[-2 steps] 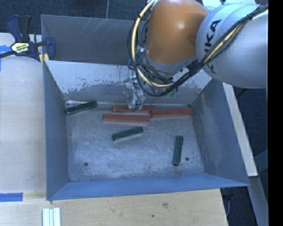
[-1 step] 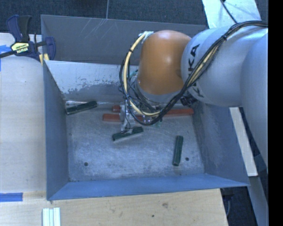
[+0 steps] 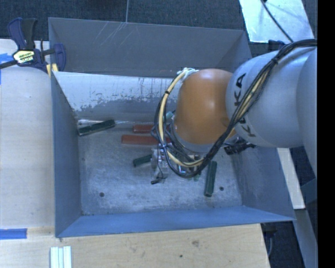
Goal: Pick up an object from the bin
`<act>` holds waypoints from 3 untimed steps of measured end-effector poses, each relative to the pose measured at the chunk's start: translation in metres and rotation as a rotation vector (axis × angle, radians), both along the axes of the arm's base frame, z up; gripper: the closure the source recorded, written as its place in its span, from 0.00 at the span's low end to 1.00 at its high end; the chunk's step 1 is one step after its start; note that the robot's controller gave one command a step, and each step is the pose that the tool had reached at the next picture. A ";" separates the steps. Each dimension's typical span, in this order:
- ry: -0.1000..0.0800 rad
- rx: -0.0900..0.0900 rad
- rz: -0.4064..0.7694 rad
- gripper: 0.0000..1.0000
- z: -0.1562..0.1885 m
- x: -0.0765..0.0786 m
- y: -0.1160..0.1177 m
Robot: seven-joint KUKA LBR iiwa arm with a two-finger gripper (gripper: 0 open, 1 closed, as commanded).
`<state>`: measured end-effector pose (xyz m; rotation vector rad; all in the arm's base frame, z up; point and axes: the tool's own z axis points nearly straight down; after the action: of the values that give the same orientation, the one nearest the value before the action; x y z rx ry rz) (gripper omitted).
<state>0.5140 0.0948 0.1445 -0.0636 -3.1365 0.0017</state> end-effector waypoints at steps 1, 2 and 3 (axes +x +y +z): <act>-0.003 0.000 0.042 1.00 -0.021 0.006 -0.003; -0.003 0.000 -0.007 1.00 -0.043 -0.007 -0.026; -0.004 0.001 -0.006 0.00 -0.042 -0.007 -0.025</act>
Offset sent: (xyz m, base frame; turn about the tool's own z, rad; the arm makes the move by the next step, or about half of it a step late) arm 0.0055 -0.0027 -0.0203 -0.0418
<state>0.5072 0.0697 0.1025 -0.0725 -3.1407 0.0003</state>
